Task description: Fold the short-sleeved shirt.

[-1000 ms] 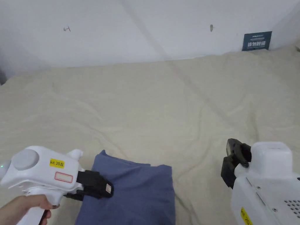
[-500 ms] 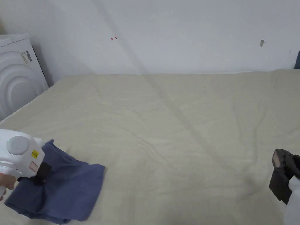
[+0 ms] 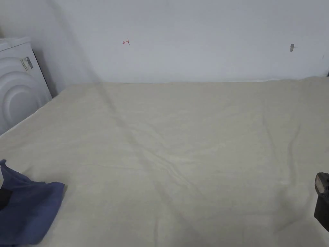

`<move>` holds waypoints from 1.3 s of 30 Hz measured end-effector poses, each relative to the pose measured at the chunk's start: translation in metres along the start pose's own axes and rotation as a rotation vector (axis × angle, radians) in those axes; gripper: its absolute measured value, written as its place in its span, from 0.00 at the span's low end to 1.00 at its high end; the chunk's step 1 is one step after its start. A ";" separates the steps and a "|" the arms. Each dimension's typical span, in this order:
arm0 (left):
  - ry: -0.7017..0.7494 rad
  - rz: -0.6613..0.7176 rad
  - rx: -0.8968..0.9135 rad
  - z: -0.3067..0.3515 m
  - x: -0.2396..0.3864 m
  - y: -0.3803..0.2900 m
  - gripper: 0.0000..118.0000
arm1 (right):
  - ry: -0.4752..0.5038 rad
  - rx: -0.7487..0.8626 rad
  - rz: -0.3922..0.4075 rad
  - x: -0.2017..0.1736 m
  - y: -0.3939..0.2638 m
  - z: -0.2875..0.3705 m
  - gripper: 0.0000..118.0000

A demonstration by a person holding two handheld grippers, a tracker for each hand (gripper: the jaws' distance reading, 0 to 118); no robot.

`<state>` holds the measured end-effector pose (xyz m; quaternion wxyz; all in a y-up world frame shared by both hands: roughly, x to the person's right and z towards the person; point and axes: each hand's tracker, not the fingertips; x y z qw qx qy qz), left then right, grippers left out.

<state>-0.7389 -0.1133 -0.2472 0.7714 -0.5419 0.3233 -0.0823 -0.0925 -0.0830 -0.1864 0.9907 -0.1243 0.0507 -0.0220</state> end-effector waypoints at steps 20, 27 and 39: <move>-0.475 0.241 0.608 0.211 0.098 -0.113 0.01 | 0.052 0.020 -0.013 0.031 0.018 0.028 0.00; -0.531 0.187 0.828 0.292 0.173 -0.158 0.00 | 0.057 0.046 -0.001 0.068 0.033 0.037 0.00; -0.574 0.236 1.038 0.385 0.256 -0.198 0.00 | 0.040 0.114 -0.005 0.094 0.045 0.059 0.00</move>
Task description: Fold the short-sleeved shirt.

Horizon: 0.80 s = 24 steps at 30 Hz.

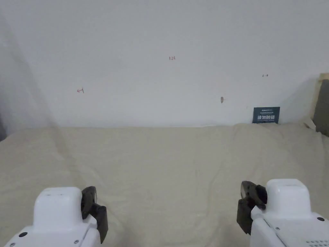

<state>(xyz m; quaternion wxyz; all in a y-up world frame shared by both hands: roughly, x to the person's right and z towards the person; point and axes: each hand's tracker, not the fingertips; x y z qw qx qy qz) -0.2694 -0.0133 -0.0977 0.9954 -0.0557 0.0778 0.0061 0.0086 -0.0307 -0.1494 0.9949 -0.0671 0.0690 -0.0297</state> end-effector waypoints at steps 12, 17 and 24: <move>0.073 -0.097 0.039 0.004 0.022 0.009 0.01 | -0.045 0.067 0.089 -0.007 0.002 0.015 0.00; 0.017 -0.034 0.012 0.001 0.016 0.009 0.90 | 0.006 0.072 0.045 -0.006 0.004 0.016 0.88; 0.058 -0.024 0.012 0.008 0.007 0.012 1.00 | 0.024 0.013 -0.008 -0.002 0.016 0.018 0.89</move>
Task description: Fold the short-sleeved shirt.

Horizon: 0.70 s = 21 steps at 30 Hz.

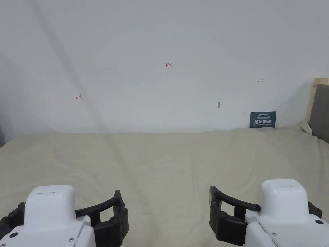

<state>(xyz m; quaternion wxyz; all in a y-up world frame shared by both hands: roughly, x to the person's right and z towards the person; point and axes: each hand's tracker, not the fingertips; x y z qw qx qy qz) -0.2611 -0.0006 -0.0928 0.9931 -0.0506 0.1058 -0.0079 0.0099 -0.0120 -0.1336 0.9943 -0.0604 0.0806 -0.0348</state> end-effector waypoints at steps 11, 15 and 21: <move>0.001 0.010 -0.024 0.005 -0.009 0.000 1.00 | -0.097 -0.077 0.071 -0.008 -0.008 0.000 0.89; 0.006 0.026 0.008 0.006 -0.011 0.000 1.00 | -0.052 -0.130 0.001 0.000 -0.010 -0.006 0.89; -0.002 0.027 -0.006 0.004 -0.013 0.001 1.00 | -0.100 -0.144 0.020 0.001 -0.012 -0.006 0.89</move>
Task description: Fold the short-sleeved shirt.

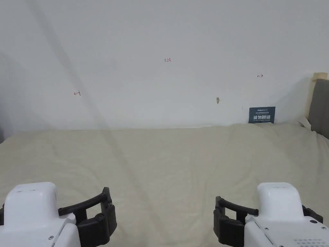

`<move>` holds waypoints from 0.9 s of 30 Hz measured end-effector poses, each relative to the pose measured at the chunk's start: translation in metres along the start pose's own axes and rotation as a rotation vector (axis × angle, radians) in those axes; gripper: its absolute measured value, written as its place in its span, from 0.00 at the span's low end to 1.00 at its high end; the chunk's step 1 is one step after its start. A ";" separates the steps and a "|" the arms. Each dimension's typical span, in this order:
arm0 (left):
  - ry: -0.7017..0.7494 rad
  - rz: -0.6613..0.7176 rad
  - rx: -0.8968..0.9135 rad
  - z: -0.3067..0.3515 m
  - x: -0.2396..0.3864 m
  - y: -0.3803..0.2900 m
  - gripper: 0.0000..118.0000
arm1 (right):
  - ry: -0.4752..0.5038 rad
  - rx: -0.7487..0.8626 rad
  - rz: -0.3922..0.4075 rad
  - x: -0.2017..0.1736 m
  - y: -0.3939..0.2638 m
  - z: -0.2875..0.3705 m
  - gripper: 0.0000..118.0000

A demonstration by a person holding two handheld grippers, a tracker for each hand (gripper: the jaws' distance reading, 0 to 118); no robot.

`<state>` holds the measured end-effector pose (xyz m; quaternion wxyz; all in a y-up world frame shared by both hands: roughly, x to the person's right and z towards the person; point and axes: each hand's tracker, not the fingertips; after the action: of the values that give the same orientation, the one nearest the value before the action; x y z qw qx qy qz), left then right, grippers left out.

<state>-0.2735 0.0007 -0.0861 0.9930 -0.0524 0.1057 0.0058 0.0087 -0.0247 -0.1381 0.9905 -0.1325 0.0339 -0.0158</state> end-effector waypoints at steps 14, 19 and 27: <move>-0.030 0.031 -0.003 0.003 0.000 -0.002 1.00 | -0.038 0.002 -0.013 -0.005 0.004 -0.004 0.89; -0.026 0.004 0.008 0.004 -0.001 -0.004 1.00 | -0.040 0.108 0.045 -0.006 0.000 0.006 0.89; -0.038 -0.031 0.013 0.006 0.006 -0.004 1.00 | -0.075 0.125 0.057 -0.002 0.005 0.005 0.89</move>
<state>-0.2662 -0.0025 -0.0816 0.9951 -0.0474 0.0858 -0.0091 0.0074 -0.0185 -0.1341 0.9974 -0.0700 -0.0004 0.0150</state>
